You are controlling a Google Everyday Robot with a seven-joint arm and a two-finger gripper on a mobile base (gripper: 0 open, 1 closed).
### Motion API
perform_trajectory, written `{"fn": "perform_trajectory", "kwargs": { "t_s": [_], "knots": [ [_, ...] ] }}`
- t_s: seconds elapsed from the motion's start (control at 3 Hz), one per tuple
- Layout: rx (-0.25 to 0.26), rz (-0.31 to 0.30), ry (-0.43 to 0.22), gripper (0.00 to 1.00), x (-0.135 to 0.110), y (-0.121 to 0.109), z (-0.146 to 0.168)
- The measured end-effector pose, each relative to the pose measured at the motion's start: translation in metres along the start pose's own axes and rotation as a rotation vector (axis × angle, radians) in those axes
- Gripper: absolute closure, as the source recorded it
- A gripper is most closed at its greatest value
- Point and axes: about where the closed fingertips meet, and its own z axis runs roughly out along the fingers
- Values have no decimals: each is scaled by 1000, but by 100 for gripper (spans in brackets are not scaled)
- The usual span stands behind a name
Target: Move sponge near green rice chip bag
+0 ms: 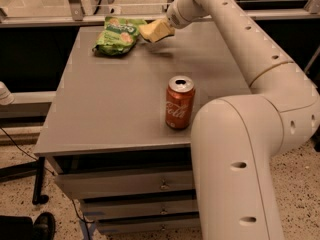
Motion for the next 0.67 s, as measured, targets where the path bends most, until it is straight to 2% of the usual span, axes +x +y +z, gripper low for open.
{"fn": "perform_trajectory", "kwargs": {
  "t_s": [0.67],
  "knots": [
    [-17, -6, 3, 13, -2, 8, 7]
  ]
}}
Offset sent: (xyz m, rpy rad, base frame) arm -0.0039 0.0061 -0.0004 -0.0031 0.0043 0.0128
